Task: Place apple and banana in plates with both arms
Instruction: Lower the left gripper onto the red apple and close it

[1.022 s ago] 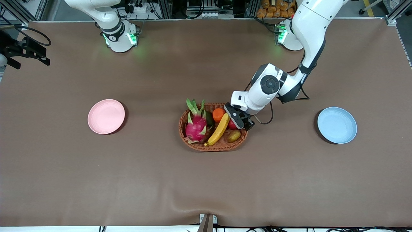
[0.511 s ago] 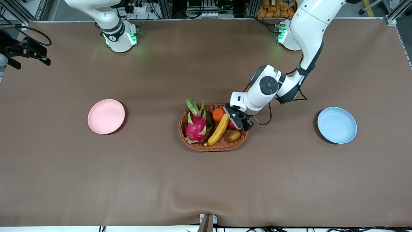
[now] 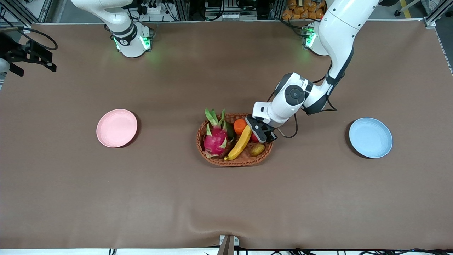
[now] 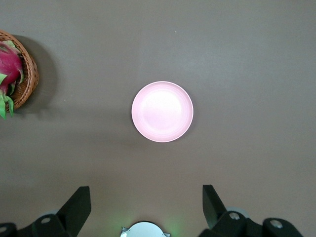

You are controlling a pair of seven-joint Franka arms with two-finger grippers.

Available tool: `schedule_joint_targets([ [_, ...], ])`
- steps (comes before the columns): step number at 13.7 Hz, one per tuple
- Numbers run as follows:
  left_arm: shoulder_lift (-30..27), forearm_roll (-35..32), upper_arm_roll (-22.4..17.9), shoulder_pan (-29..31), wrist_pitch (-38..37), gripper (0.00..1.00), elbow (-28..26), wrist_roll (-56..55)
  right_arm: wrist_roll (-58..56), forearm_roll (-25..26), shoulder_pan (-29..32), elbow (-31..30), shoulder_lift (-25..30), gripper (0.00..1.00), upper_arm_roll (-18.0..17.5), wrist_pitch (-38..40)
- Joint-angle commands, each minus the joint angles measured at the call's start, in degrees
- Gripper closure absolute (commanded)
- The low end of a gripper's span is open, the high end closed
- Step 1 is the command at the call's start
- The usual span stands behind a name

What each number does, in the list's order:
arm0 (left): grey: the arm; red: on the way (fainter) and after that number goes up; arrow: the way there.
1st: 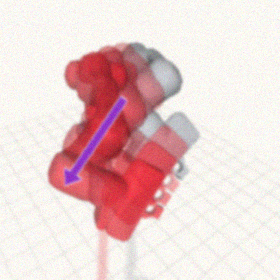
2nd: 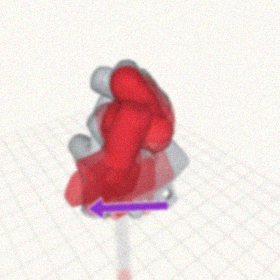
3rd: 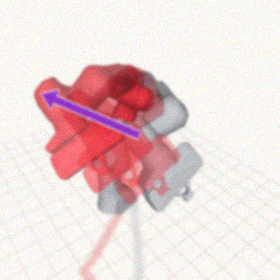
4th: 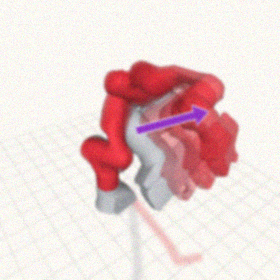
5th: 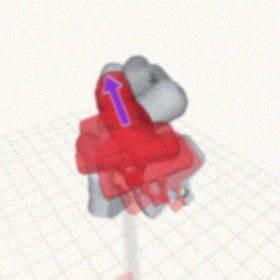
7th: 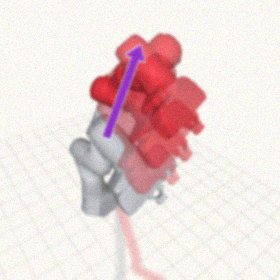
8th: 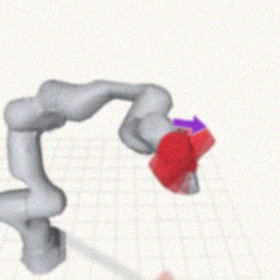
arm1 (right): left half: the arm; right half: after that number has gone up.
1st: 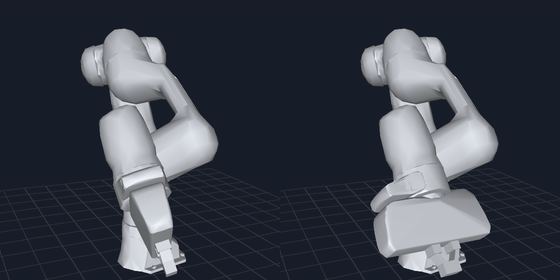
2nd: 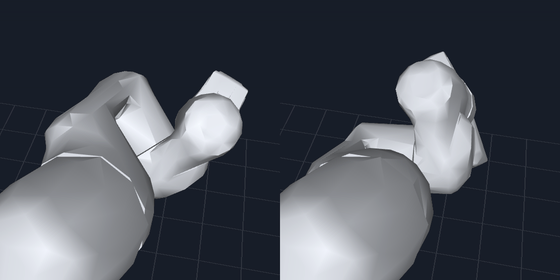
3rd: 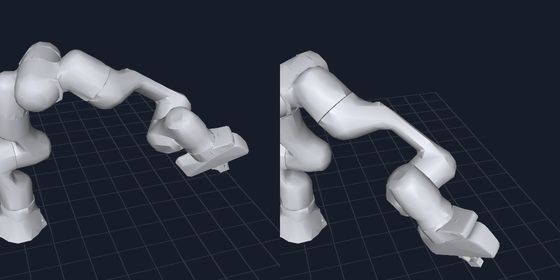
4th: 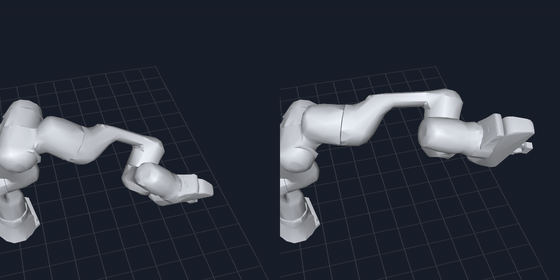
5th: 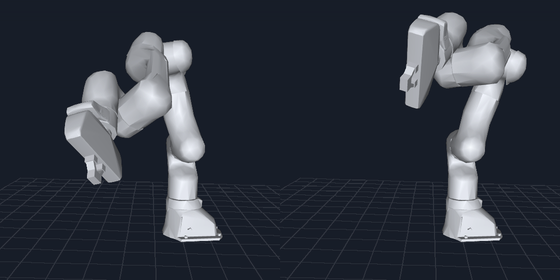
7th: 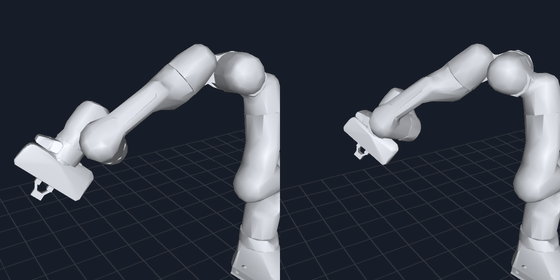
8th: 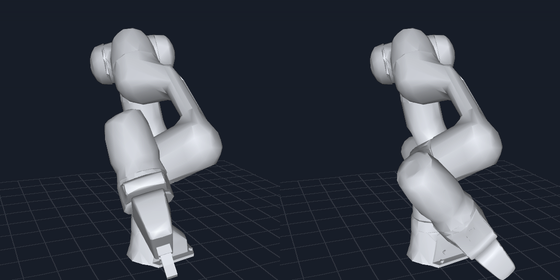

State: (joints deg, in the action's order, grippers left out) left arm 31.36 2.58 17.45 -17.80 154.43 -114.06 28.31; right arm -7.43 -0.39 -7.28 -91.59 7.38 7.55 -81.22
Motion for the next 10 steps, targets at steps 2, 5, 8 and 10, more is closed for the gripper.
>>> schedule_joint_targets([
  [2,-3.04,-1.18,-0.05,0.49,-1.84,0.62,-0.46,-0.54,0.93,-0.92,-0.81,2.03,-0.09,0.00,0.62,0.18],
  [5,-7.61,-1.18,0.04,0.58,-10.27,0.62,-0.28,-0.80,0.93,-3.64,-0.81,3.61,-0.09,0.00,0.71,0.44],
  [8,-11.22,-1.18,0.04,1.19,-16.51,0.62,0.33,-0.89,0.93,-6.18,-1.33,4.67,-0.09,0.00,0.62,0.36],
  [10,-13.41,-1.18,0.13,3.12,-20.21,0.61,0.51,-0.19,2.58,-8.48,-3.35,6.51,-1.22,0.00,0.54,0.18],
])
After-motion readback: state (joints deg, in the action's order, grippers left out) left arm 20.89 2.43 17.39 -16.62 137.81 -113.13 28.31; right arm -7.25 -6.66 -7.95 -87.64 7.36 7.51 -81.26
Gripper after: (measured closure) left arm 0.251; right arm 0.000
